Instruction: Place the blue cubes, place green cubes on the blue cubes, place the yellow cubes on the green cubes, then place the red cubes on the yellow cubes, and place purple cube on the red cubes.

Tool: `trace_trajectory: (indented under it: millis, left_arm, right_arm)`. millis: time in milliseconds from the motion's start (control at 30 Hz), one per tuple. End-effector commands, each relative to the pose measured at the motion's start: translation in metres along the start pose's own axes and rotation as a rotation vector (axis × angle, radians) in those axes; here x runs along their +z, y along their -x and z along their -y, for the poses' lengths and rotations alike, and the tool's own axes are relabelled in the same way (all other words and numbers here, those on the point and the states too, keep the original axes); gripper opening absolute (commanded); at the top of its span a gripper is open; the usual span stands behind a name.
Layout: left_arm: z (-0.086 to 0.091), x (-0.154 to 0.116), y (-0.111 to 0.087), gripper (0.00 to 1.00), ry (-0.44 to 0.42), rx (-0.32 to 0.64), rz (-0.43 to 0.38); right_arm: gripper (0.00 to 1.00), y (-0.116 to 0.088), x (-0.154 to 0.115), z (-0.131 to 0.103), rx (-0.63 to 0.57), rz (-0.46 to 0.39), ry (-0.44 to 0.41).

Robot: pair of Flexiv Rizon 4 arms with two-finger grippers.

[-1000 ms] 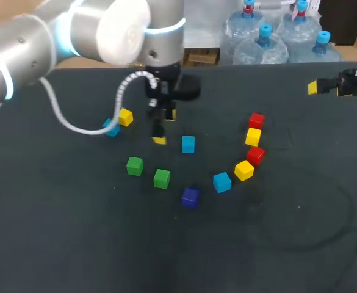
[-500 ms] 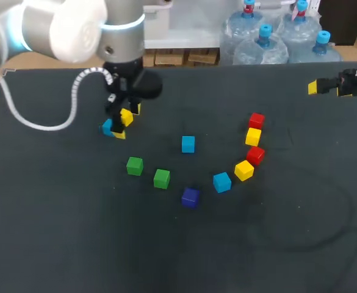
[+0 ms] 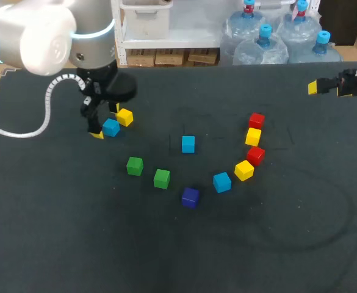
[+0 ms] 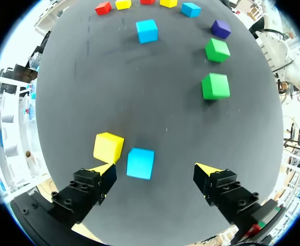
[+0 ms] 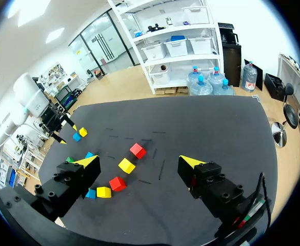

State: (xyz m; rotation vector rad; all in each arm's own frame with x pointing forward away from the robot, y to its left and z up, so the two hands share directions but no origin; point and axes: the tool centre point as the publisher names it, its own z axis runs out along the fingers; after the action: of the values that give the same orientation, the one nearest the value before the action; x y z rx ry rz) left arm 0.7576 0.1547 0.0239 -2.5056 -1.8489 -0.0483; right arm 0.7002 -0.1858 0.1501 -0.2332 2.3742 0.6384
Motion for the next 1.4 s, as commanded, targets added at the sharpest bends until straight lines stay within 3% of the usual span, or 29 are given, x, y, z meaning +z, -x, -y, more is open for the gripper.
trace_trajectory:
  millis: [33, 233, 567, 1400]
  left_arm:
    - [-0.004, 0.005, -0.009, 1.0, -0.002, 0.009, -0.011]
    - [-0.01, 0.012, -0.017, 1.0, -0.002, 0.022, -0.025]
    - [-0.021, 0.023, -0.013, 1.0, -0.004, 0.077, -0.026]
    - [-0.016, 0.03, 0.005, 1.0, -0.014, 0.118, 0.015]
  right_arm:
    - [1.0, 0.0, 0.0, -0.001, 0.001, 0.001, -0.004]
    - [1.0, 0.0, 0.0, -0.001, 0.001, 0.001, -0.004]
    - [1.0, 0.0, 0.0, -0.001, 0.001, 0.001, -0.004]
    - [1.0, 0.0, 0.0, -0.001, 0.001, 0.001, -0.004]
